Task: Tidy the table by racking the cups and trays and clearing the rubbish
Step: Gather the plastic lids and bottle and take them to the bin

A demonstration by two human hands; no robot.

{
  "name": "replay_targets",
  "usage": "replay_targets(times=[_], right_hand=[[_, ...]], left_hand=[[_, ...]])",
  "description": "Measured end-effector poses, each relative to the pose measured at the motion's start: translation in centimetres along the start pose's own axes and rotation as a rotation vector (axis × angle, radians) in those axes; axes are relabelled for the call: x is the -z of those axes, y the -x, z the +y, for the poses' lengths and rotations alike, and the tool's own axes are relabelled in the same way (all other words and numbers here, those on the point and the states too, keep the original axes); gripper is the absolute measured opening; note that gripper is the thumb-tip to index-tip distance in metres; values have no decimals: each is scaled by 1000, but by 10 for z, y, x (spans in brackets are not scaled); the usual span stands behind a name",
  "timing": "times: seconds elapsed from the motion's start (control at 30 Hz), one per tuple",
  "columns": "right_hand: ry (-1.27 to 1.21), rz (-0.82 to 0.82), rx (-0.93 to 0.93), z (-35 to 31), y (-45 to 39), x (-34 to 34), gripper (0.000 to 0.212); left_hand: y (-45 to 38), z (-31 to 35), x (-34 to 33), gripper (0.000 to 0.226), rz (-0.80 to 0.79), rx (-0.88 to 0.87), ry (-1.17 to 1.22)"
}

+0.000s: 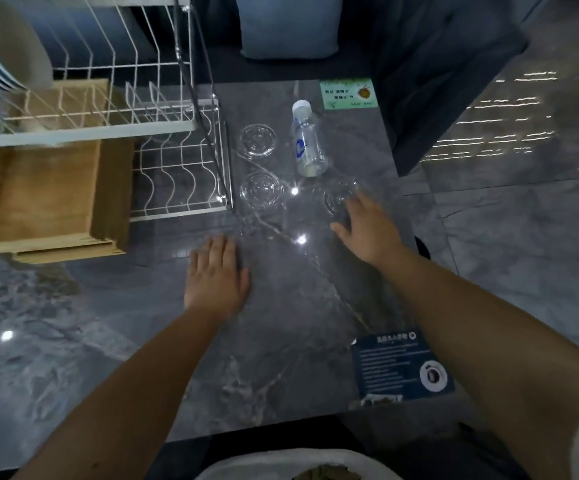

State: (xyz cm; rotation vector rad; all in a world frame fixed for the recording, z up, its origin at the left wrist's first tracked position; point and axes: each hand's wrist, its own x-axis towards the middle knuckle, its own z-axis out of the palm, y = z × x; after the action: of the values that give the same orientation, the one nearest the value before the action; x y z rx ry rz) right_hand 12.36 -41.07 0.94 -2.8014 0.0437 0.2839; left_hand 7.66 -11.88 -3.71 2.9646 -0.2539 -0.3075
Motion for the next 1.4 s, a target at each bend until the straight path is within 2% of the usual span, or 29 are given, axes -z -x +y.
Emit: replay_targets(times=[0.13,0.27,0.37,0.53,0.6,0.7,0.83,0.9,1.0,1.07,1.23,1.3,1.4], right_hand=[[-37,-10,-62,17,-27,-6,72],[59,-78,-25,26,-42,-13,80],[169,-106,30,28,-42,-21,72],[165,48,118,19,-24,-28,46],[56,136,126,13,-19,-25,35],[-273,228,41,0,-17,-14,37],[-815,113,-316,-9,-34,-6,27],[-855,81,-402,-3,-44,-7,23],[-676,105,-405,8,-55,-11,17],[-484,142,-381,13,-58,-11,24],[-315,133,-240,19,-51,-12,33],[-239,86,-147,24,-42,-14,44],[-112,-38,-47,31,-26,-19,70]], left_hand=[[-1,-2,-14,68,16,37,-6],[-1,-3,-19,70,32,44,-10],[-2,-4,-20,71,30,47,-15],[-2,-3,-20,69,48,45,-9],[-2,-4,-21,68,54,43,-5],[-2,-6,-22,69,49,45,-3],[-3,-7,-23,70,53,45,-5],[-3,-8,-24,70,54,42,-8],[-2,-9,-25,69,55,38,-6],[-2,-8,-25,68,60,38,0],[-3,-7,-24,68,60,37,4],[-3,-8,-24,68,61,40,10],[-3,-8,-24,67,58,41,6]])
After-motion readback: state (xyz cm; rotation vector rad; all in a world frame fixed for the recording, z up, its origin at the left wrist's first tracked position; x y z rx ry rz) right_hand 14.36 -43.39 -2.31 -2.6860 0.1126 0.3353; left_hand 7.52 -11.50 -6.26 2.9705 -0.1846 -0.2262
